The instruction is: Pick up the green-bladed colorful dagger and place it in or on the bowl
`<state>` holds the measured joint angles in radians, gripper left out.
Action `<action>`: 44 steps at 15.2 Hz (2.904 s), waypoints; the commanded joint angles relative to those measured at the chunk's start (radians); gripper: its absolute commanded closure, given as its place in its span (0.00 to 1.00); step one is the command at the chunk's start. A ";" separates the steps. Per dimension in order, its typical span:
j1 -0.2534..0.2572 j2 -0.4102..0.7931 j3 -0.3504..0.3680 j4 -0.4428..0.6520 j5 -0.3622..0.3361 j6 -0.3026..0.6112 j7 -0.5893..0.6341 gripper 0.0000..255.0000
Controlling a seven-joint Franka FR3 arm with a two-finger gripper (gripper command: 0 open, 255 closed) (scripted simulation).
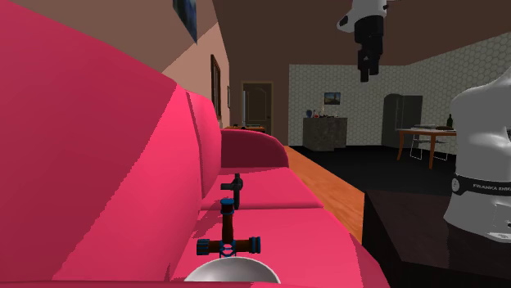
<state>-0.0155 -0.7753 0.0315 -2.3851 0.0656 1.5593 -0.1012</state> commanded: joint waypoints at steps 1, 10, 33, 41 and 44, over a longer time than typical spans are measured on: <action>0.000 0.000 0.000 0.000 0.000 0.000 0.000 0.00; 0.034 0.199 0.040 -0.112 0.046 0.338 -0.014 0.00; 0.117 1.050 0.126 0.144 0.066 1.005 -0.037 0.00; 0.166 1.360 0.124 0.398 0.028 1.086 -0.029 0.00; 0.181 1.444 0.121 0.473 0.019 1.100 -0.028 0.00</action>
<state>0.1586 0.6404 0.1539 -1.9376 0.0880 2.6549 -0.1320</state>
